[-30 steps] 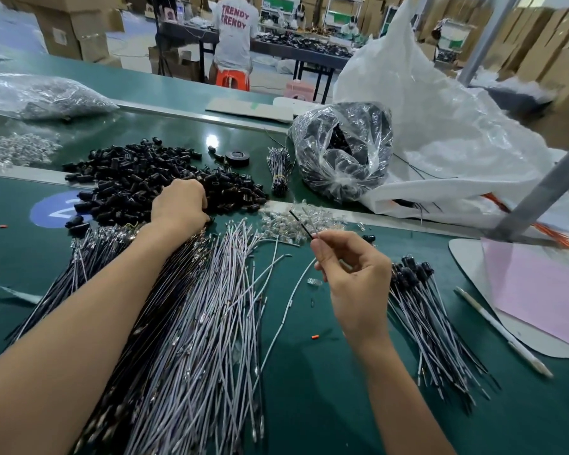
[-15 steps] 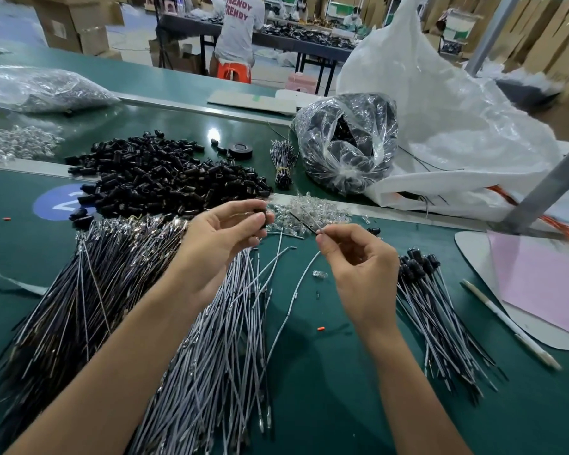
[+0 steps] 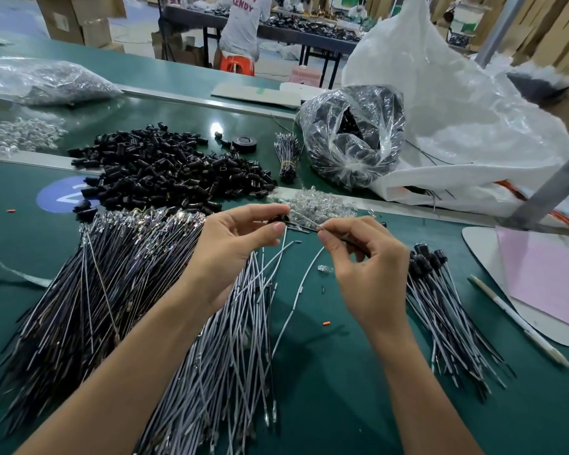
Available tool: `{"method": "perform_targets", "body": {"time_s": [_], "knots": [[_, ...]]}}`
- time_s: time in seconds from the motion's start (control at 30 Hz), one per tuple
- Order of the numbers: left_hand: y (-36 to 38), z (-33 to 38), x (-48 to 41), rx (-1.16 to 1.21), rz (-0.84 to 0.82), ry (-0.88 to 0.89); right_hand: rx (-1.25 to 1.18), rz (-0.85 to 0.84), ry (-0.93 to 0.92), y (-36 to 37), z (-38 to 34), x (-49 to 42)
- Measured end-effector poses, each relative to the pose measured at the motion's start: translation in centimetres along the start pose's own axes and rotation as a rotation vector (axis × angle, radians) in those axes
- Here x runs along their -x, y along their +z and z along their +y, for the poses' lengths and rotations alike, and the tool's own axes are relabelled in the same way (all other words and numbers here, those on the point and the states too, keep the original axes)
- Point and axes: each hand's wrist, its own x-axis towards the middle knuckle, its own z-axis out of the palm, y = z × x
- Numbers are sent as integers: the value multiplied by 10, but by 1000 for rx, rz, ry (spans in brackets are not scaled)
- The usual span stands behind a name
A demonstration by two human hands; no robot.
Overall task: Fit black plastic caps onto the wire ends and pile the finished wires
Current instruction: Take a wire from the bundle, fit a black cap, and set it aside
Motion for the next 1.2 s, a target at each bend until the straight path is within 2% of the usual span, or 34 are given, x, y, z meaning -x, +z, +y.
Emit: {"method": "perform_targets", "body": {"time_s": [0.3,0.7,0.87,1.2], "knots": [[-3,-8,-4,19,4,75,47,32,-14,-3,3,-2],[5,-15,-5,-2,-44,104,21,-7,-23,4,1,1],[8,-17,-2,-20,-47,88,3,-13,-13,9,2,3],[5,-14,-2,204,30,-55,-141,-39,129,11,-1,3]]}}
